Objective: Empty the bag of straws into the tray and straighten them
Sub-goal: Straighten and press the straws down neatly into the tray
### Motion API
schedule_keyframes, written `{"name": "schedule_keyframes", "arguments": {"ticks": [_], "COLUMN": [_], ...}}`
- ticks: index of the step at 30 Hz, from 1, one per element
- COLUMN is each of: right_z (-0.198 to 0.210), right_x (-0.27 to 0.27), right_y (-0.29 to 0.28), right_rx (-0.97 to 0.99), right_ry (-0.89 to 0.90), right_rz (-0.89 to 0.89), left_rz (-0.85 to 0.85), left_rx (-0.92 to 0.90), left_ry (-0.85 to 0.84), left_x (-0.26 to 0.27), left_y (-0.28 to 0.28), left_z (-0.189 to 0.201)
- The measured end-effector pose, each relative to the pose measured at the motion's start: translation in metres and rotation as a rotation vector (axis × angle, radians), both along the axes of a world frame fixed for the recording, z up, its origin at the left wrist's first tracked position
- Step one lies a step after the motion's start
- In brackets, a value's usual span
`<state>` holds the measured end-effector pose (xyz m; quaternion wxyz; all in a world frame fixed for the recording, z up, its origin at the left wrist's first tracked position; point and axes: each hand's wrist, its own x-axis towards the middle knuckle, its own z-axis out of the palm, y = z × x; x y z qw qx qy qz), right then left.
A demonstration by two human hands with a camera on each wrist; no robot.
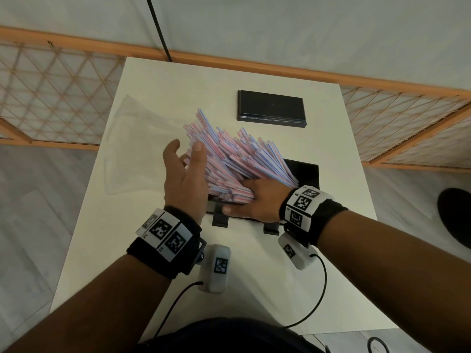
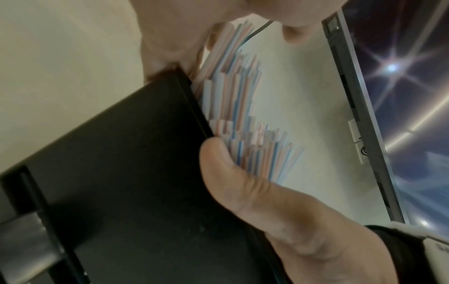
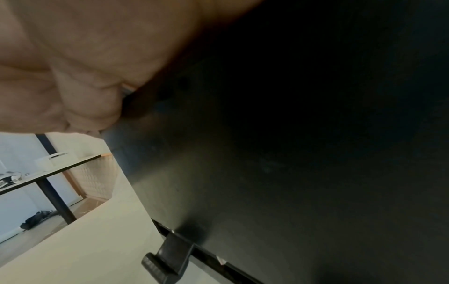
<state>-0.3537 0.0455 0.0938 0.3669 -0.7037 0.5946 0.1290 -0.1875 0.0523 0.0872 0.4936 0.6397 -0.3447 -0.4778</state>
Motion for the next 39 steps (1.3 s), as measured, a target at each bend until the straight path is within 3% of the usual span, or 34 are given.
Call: {"name": "schedule_keyframes", "arguments": {"ticks": [5,10,16,28,39], "right_z": [0.005,-0.001,0.007,0.009,-0.001], "right_x": [0.000,0.000,0.001,0.005,0.006], "right_y": [-0.005,-0.011,-0.018,-0.012,-0.010], "right_rx": [0.029,0.072,0.082,0.059,0.076], "right_ry": [-0.051,-0.088,-0.179,-0.149,-0.083], "right_rz": [-0.002,-0.113,-0.122,-0.059,-0.029], "left_rz": [-0.081,-0.182,-0.205,-0.146,-0.147], "left_rx": [-0.007,-0.085,-0.158,-0.197,-0.204], "left_ry": [-0.096,-0.189,-0.124,-0.067,0.111], "left_x": [0.000,-0.003,-0.003,-0.002,0.000], "left_y": [-0.002,0.004,0.003,0.007,0.014], "left_z": [0.000,-0.002,-0.005,-0.011,-0.001]}}
